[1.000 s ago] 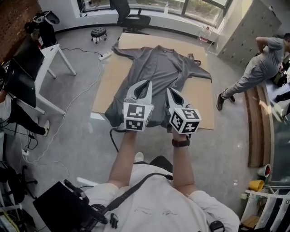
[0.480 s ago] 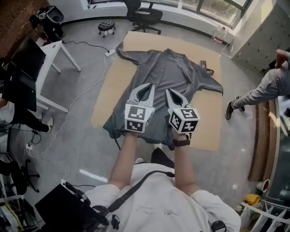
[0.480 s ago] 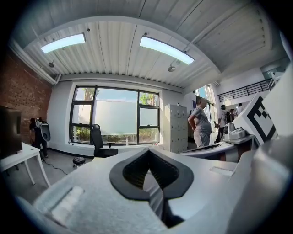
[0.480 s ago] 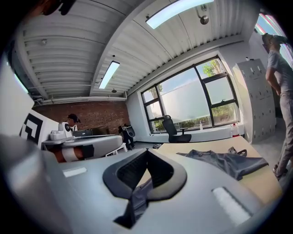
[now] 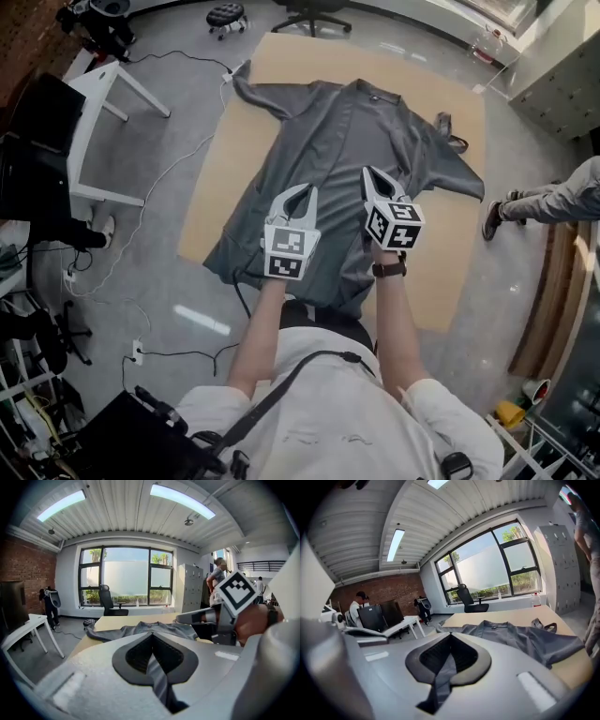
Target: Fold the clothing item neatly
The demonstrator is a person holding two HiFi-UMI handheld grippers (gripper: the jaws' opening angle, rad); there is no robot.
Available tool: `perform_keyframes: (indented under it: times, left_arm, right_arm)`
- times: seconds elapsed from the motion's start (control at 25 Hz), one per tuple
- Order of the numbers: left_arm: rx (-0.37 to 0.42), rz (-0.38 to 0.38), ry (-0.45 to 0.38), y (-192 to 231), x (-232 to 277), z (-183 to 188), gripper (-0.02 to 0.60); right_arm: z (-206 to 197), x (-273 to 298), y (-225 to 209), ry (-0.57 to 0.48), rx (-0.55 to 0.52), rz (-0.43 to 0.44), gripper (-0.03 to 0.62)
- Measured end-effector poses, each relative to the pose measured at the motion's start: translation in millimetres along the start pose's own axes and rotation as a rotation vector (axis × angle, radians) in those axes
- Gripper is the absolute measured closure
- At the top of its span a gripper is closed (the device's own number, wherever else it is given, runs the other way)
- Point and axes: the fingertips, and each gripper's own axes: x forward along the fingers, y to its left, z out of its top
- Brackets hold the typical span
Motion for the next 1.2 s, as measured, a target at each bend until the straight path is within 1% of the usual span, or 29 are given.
perform_keyframes:
  times: [0.08,0.12,0.24,0.36,0.48,0.64,0.72,0.88,1.04,1.12,1.16,1.2]
  left_arm:
    - [-0.024,0.01,0.046,11.1,7.5,-21.7,0.58]
    - [-0.039,0.016,0.066,18.2,10.9,-31.4,0.579]
    - [-0.079,0.029,0.125,36.3,15.4,-59.9,0.579]
    - [-0.114,0.05,0.176,47.5,14.7,-88.2,0.579]
    - [-0.14,0.059,0.207,57.4,22.0,-106.4,0.579]
    - [-0.157,0.064,0.242,63.1,36.5,-122.6,0.578]
    - [-0.165,0.054,0.254,60.6,46.9,-126.6,0.578]
    - [-0.158,0.022,0.259,54.0,70.3,-125.4,0.578]
    - [-0.161,0.005,0.256,50.9,85.2,-121.5,0.578]
    - [-0.16,0.0,0.258,49.5,89.4,-120.7,0.578]
    - [-0.157,-0.004,0.259,48.4,91.2,-120.3,0.578]
    - [-0.154,-0.008,0.26,47.1,93.0,-119.9,0.579]
  right_arm:
    - [-11.8,37.7,-19.2,0.053,-0.055,-0.002,0.584]
    - [-17.8,58.5,-26.4,0.08,-0.068,0.015,0.58]
    - [-41.5,115.4,-45.9,0.183,-0.066,0.071,0.577]
    - [-63.6,159.3,-68.5,0.274,-0.113,0.062,0.558]
    - [-67.6,203.7,-85.3,0.306,-0.18,0.048,0.515]
    - [-75.7,255.2,-107.6,0.338,-0.242,0.0,0.494]
    - [-81.1,272.2,-118.5,0.352,-0.248,-0.03,0.48]
    - [-97.4,297.1,-127.0,0.384,-0.235,-0.052,0.467]
    - [-102.7,305.1,-127.3,0.388,-0.284,-0.097,0.479]
    - [-103.6,305.7,-125.2,0.382,-0.305,-0.1,0.519]
    - [-103.1,304.9,-124.2,0.377,-0.308,-0.099,0.58]
    - [-101.9,303.4,-123.4,0.369,-0.302,-0.094,0.58]
